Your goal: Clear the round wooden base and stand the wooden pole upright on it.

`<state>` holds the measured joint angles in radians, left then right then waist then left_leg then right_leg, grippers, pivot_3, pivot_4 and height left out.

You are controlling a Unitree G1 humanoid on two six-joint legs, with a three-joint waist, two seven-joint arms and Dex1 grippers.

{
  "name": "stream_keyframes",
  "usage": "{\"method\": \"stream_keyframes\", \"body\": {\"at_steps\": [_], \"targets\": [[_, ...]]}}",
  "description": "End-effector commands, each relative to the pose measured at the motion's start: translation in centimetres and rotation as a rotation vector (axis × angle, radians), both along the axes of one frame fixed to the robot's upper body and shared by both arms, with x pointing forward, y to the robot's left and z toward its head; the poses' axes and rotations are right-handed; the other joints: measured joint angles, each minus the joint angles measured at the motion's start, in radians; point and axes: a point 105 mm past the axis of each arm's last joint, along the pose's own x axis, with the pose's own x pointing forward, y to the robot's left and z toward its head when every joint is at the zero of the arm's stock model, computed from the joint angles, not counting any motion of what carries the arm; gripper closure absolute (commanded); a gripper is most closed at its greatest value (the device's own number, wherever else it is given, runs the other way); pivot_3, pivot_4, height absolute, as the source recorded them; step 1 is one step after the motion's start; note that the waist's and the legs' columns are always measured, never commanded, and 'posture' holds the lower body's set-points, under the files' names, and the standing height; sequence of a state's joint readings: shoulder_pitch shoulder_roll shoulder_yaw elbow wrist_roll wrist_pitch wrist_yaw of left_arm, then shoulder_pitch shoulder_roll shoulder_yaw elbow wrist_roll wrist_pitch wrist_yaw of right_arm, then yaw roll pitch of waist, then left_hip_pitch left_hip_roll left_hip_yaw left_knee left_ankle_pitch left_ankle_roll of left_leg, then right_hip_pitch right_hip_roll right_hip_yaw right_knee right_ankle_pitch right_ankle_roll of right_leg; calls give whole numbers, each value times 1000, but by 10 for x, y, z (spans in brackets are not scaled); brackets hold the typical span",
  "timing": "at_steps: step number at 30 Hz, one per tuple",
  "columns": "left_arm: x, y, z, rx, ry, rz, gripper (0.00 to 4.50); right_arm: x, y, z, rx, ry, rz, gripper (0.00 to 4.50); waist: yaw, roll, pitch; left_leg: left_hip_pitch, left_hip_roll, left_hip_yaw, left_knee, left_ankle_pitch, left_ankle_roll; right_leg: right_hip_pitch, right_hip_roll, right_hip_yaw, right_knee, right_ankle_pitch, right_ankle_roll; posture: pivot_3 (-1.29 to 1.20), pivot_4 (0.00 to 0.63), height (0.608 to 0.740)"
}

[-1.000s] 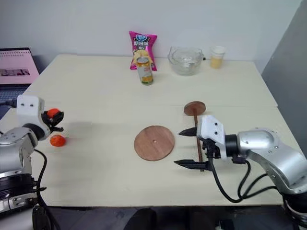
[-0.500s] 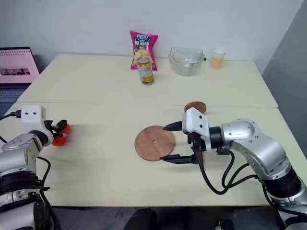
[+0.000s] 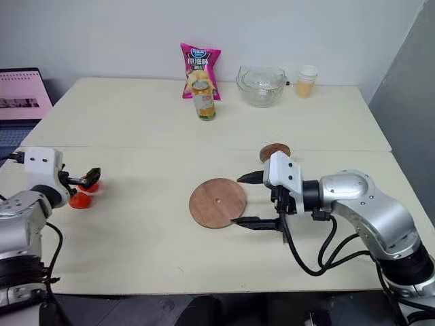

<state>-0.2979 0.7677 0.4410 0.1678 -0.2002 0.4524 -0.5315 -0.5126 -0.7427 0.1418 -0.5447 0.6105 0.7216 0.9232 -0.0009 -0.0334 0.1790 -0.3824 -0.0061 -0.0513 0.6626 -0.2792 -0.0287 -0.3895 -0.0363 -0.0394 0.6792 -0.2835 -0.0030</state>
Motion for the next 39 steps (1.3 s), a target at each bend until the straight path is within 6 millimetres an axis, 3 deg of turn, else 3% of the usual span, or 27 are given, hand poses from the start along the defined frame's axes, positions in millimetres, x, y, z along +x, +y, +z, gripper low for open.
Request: {"method": "stream_keyframes", "body": {"at_steps": [1, 3, 5, 8, 12, 18, 26, 38, 39], "targets": [[-17, -34, 40, 73, -66, -243, 48, 3, -16, 6, -11, -21, -64, 0, 0, 0, 0, 0, 0, 0, 0, 0, 0, 0, 0, 0, 0, 0, 0, 0, 150, 740], [-38, -76, 41, 160, 14, -504, 48, 4, -26, -2, -65, 8, -98, 0, 0, 1, 1, 0, 0, 0, -1, 0, 0, 0, 0, 0, -1, 0, 0, 0, 150, 740], [-56, -103, 36, 191, 99, -675, 48, 10, -33, -7, -89, 39, -149, 0, 0, 1, 1, 0, 0, 1, -1, 0, 0, 0, -1, 1, -2, 0, 0, 0, 150, 740], [-76, -121, 27, 204, 210, -816, 48, 24, -38, -8, -73, 85, -245, 0, 0, 3, 2, 0, 0, 3, -1, 0, 0, 0, -2, 1, -3, 0, -1, 0, 150, 740], [-93, -144, 30, 165, 251, -958, 48, 54, -42, -14, -34, 148, -468, 0, -4, 6, 4, 1, 0, 2, -1, 0, 0, 0, 0, 1, 0, -1, -3, 0, 150, 740], [-103, -165, 35, 132, 252, -1086, 48, 74, -35, -27, -88, 283, -654, 0, -4, 8, 5, 0, 1, 2, -2, 0, 0, -1, 2, 1, 1, -1, -3, 0, 150, 740], [-105, -177, 24, 180, 259, -1140, 48, 113, -44, -35, -156, 412, -913, 0, -7, 8, 5, 0, 0, 2, -2, 0, 0, -1, 3, 2, 1, -1, -3, 0, 150, 740], [-101, -195, 19, 196, 217, -1186, 48, 141, -37, -48, -265, 546, -999, 0, -17, 8, 5, 0, 1, 2, -2, 0, 0, -2, 4, 2, 1, -1, -3, 0, 150, 740], [-102, -197, 19, 196, 216, -1189, 16, 142, -37, -50, -268, 560, -1004, 180, -18, 8, 5, 0, 1, 2, -2, 0, 0, -2, 4, 2, 1, -1, -3, 0, 150, 740]]}}
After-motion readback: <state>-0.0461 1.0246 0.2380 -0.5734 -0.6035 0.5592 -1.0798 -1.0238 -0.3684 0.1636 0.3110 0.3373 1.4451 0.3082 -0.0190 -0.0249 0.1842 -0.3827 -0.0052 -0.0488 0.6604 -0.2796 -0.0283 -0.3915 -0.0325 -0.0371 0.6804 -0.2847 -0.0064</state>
